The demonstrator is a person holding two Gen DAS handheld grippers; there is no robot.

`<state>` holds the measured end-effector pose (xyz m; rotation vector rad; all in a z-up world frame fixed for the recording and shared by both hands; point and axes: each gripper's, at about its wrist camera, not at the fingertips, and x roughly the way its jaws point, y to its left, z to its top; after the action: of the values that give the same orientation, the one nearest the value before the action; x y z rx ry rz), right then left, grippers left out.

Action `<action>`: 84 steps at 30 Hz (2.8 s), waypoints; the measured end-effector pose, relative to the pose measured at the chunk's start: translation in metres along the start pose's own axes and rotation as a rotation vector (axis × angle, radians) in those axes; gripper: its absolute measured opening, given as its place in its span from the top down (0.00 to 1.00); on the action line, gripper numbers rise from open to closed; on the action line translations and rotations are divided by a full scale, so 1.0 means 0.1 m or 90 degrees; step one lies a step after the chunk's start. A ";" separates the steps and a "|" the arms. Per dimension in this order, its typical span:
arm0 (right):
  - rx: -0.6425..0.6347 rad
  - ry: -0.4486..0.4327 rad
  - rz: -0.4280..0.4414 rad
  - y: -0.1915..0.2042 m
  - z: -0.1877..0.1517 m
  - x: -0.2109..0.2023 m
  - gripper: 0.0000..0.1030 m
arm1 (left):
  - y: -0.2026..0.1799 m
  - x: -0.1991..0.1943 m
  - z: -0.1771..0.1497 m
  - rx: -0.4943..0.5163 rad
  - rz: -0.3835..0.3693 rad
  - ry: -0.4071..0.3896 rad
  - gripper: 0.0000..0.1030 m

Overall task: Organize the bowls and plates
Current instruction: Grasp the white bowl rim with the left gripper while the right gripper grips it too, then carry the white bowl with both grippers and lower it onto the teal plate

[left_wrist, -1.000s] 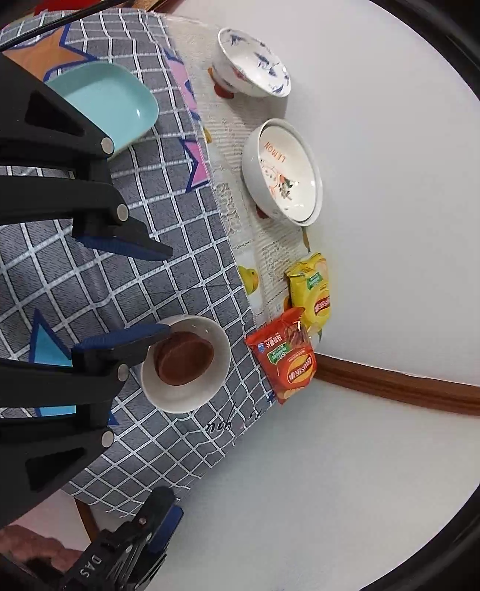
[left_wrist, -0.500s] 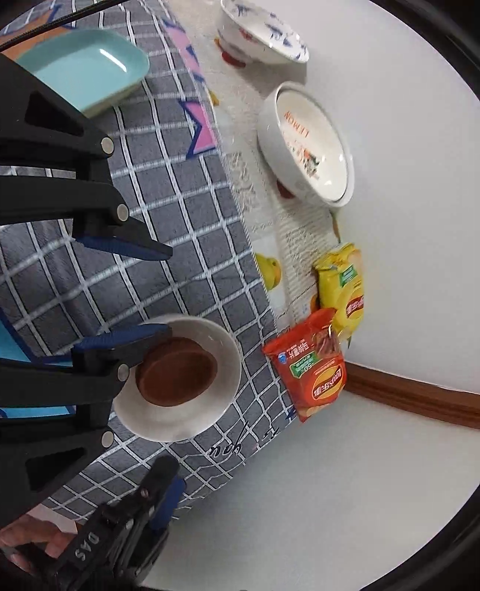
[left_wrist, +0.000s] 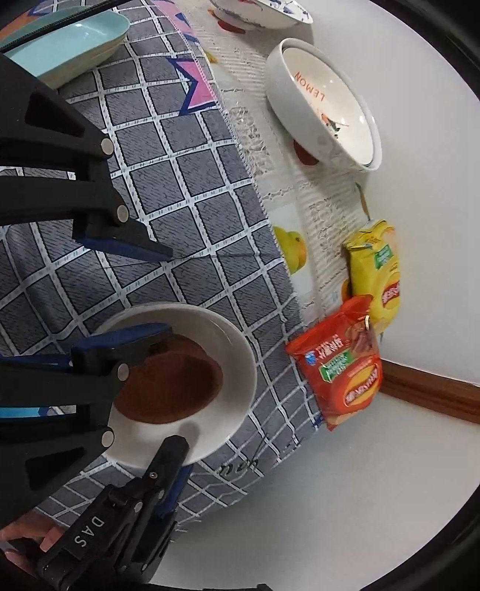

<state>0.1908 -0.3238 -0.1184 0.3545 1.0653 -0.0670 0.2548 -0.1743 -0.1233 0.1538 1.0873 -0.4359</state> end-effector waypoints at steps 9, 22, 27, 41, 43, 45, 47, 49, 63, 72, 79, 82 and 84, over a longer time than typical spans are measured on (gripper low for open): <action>0.000 0.038 -0.034 -0.02 0.08 0.21 0.78 | -0.04 0.15 0.03 0.008 0.012 0.013 0.73; 0.010 0.067 -0.060 -0.06 0.16 0.37 0.77 | -0.09 0.28 0.04 0.014 0.030 0.032 0.78; 0.009 0.069 -0.056 -0.08 0.17 0.39 0.77 | -0.09 0.28 0.05 0.010 0.029 0.031 0.79; 0.024 0.037 -0.037 -0.08 0.12 0.36 0.78 | -0.15 0.28 0.04 0.022 0.025 0.017 0.91; 0.035 0.036 -0.029 -0.09 0.12 0.37 0.83 | -0.15 0.28 0.04 0.016 0.024 0.014 0.90; 0.042 0.039 -0.018 -0.08 0.12 0.38 0.89 | -0.14 0.27 0.04 0.014 0.022 0.013 0.90; 0.041 0.045 -0.022 -0.05 0.13 0.38 0.92 | -0.14 0.27 0.03 0.005 0.020 0.011 0.91; 0.047 0.046 -0.027 -0.04 0.15 0.38 0.92 | -0.13 0.27 0.03 -0.003 0.015 0.008 0.91; 0.069 0.021 -0.013 0.04 0.06 0.20 0.91 | -0.01 0.07 -0.06 -0.032 -0.005 0.001 0.92; 0.065 0.006 -0.008 0.24 0.02 -0.06 0.91 | 0.08 -0.24 -0.12 -0.033 0.001 -0.018 0.92; 0.050 -0.007 -0.002 0.47 -0.02 -0.22 0.91 | 0.23 -0.49 -0.20 -0.043 0.007 -0.034 0.92; 0.045 -0.009 0.002 0.55 -0.03 -0.27 0.91 | 0.31 -0.58 -0.25 -0.051 0.009 -0.039 0.92; 0.042 -0.011 0.004 0.62 -0.05 -0.30 0.91 | 0.36 -0.62 -0.27 -0.054 0.010 -0.043 0.92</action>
<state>0.1860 -0.2673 -0.0787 0.4165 1.0462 -0.0994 0.2232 -0.1162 -0.0840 0.0732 1.0355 -0.3774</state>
